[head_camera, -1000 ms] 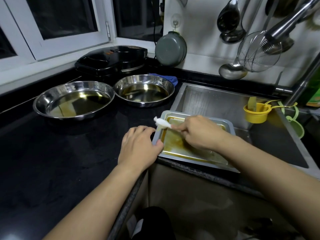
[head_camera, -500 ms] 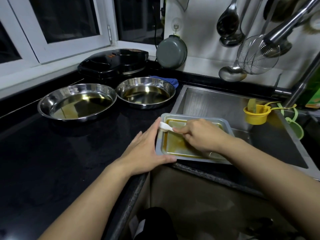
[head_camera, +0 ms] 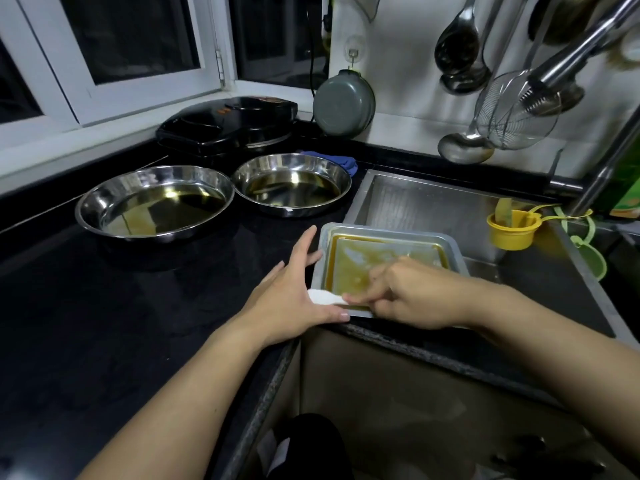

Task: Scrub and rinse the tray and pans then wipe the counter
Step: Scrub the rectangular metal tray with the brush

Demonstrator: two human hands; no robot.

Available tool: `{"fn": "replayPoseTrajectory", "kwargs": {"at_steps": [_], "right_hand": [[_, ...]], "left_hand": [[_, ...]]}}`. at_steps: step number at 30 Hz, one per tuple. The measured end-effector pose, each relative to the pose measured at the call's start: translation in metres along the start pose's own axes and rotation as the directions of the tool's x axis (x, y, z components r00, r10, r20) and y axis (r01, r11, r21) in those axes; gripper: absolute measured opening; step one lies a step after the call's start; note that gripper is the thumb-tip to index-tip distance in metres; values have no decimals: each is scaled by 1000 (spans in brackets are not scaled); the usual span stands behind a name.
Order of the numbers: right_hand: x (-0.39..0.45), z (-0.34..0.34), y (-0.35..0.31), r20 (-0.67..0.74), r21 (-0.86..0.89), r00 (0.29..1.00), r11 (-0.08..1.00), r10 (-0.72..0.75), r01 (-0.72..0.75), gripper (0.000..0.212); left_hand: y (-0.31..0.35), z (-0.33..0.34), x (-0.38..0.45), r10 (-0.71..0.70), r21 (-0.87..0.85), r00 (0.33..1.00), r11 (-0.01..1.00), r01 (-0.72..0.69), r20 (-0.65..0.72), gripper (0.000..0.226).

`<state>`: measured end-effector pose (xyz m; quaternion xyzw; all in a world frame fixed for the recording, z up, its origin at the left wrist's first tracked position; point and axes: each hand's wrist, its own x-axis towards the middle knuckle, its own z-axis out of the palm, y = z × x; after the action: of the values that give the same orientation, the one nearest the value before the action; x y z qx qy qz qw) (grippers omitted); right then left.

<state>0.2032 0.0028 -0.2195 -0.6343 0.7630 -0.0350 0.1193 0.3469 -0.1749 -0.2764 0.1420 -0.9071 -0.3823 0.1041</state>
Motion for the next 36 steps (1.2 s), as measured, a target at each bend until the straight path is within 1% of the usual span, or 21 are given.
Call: {"fn": "replayPoseTrajectory", "kwargs": {"at_steps": [2,6,7,10,12,14,16,18,22,24,28,32,34,36], "right_hand": [[-5,-1,0,26,-6,1000,1000,-12,13,43],[15,-3,6,-66,-45,996,997,63,-66,44],[16,-1,5,-56,-42,997,997,55,-57,44],[-2,-1,0,42,2,999,1000,1,-1,45],[-8,-4,0,66,15,998,1000,-5,4,45],[0,-5,1,19,-15,1000,1000,6,-6,44],[11,-2,2,-58,-49,997,998,44,-47,44],[14,3,3,-107,-15,991,996,81,-83,44],[-9,8,7,-59,111,994,990,95,-88,40],[-15,7,13,-53,134,989,982,141,-133,38],[-1,4,17,-51,76,967,966,250,-246,38],[16,6,16,-143,-79,923,925,358,-371,42],[15,4,7,-96,-111,920,915,379,-388,41],[8,-1,-10,6,-92,925,922,379,-377,37]], "left_hand": [[2,1,-1,12,6,1000,1000,-12,-2,137],[2,3,-2,41,5,999,999,-41,28,132],[3,2,-3,41,4,999,999,-41,27,131],[6,1,-5,39,12,999,999,-39,21,129],[9,2,-5,49,46,998,998,-50,26,126],[9,3,-5,60,58,997,996,-62,39,123],[7,2,-5,61,38,998,997,-63,33,123],[3,1,-4,44,10,999,999,-44,12,125],[1,0,-2,23,-14,1000,1000,-23,-11,129],[1,0,-1,24,-5,1000,1000,-24,-13,130],[-1,2,0,16,-2,1000,1000,-16,3,132],[-3,2,3,17,-9,1000,1000,-17,9,128],[-7,2,5,11,-27,1000,1000,-11,14,125],[-11,2,8,-2,-63,1000,998,2,12,119]]}}
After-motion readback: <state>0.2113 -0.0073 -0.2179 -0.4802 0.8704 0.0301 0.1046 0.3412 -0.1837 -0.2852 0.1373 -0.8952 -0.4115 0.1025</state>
